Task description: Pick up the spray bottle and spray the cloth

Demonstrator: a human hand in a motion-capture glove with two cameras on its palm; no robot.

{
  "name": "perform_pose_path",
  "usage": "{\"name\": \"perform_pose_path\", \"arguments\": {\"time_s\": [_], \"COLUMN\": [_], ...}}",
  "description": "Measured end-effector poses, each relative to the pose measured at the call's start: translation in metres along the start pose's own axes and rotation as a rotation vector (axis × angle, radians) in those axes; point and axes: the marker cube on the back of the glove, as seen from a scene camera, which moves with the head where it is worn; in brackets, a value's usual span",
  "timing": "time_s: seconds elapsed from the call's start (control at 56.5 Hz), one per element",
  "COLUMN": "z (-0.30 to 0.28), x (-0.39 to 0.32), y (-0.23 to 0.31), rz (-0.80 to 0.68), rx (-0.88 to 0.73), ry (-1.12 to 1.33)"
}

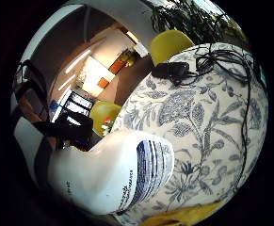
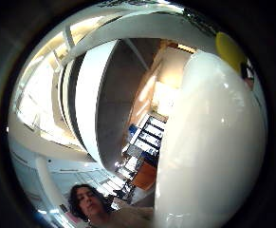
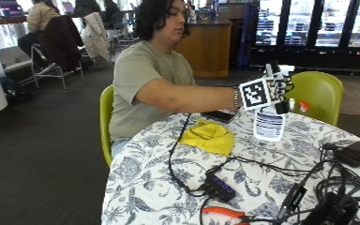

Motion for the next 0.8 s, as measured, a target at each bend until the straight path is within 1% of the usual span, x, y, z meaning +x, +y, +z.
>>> {"name": "perform_pose_path", "arguments": {"time_s": [0.124, 0.213, 0.337, 0.478, 0.549, 0.62, 0.708, 0.797], "z": [0.000, 0.004, 0.003, 0.000, -0.006, -0.019, -0.047, -0.081], "x": [0.007, 0.010, 0.010, 0.013, 0.016, 0.016, 0.015, 0.010], "y": [-0.003, 0.000, -0.001, 0.005, 0.015, 0.030, 0.050, 0.078], "rz": [0.014, 0.015, 0.028, 0.101, 0.139, 0.140, 0.104, 0.027], "rx": [0.003, -0.034, -0.027, -0.061, -0.127, -0.219, -0.297, -0.410], "ry": [-0.012, -0.009, -0.009, 0.006, 0.083, 0.206, 0.388, 0.599]}}
